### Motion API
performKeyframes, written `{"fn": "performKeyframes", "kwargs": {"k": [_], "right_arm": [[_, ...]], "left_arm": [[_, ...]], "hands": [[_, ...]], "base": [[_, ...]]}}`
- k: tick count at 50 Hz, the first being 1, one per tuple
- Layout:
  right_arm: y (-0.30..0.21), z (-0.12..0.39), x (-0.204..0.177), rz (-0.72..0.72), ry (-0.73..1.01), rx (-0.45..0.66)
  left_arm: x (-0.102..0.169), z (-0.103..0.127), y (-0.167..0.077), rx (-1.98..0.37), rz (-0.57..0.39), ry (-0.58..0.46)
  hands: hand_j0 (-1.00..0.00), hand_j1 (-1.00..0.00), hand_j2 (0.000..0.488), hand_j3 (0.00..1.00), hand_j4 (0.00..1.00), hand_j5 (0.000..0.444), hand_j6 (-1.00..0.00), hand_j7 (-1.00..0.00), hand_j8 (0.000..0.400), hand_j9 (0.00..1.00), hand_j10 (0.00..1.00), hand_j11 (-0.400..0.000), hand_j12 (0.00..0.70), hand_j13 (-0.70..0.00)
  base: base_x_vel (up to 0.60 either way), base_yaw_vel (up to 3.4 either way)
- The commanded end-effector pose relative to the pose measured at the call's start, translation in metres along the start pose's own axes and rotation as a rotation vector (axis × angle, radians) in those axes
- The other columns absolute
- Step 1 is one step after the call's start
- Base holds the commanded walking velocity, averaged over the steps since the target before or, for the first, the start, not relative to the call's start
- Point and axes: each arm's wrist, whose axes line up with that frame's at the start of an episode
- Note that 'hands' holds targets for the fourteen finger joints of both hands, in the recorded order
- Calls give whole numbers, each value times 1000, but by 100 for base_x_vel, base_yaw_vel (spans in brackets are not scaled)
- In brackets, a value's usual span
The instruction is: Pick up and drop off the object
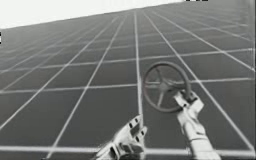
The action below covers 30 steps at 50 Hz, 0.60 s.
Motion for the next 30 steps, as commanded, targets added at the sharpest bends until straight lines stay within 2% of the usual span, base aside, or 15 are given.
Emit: {"fn": "performKeyframes", "kwargs": {"k": [1, 30], "right_arm": [[4, 9, -3, 11, -35, 7], [4, 9, -3, 11, -35, 7]], "left_arm": [[0, 0, 1, -9, -11, -5], [0, 0, 1, -9, -11, -5]], "hands": [[0, 0, 0, 1000, 1000, 0, 0, 0, 0, 1000, 1000, -400, 0, -700], [0, 0, 0, 1000, 1000, 0, 0, 0, 0, 1000, 1000, -400, 0, -700]], "base": [[39, -43], [41, -38]]}}
